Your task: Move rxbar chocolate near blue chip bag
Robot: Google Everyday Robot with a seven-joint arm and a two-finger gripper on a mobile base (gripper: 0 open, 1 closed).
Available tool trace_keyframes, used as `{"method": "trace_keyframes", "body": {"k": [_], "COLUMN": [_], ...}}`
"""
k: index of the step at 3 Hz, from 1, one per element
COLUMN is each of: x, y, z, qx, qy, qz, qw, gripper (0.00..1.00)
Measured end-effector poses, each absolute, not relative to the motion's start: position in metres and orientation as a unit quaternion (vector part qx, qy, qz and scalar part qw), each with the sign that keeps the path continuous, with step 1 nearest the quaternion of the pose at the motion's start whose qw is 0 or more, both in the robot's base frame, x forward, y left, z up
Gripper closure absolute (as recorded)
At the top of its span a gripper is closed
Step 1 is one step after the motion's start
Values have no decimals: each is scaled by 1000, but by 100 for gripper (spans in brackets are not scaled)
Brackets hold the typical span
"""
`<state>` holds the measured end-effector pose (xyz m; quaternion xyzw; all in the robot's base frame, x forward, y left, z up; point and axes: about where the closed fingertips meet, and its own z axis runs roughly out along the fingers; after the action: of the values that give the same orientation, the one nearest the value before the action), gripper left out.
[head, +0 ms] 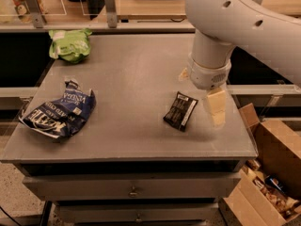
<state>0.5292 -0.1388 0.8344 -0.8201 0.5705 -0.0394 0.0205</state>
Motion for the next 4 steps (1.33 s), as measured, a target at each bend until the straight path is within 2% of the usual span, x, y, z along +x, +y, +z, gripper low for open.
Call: {"method": "trace_keyframes", "body": {"k": [1,4], "x": [530,519], "y": [-138,-106], "z": [834,823], "qx": [-822,-907], "qy": [568,422], "qz": [-39,-12], "qw": [22,4], "gripper": [0,0]}}
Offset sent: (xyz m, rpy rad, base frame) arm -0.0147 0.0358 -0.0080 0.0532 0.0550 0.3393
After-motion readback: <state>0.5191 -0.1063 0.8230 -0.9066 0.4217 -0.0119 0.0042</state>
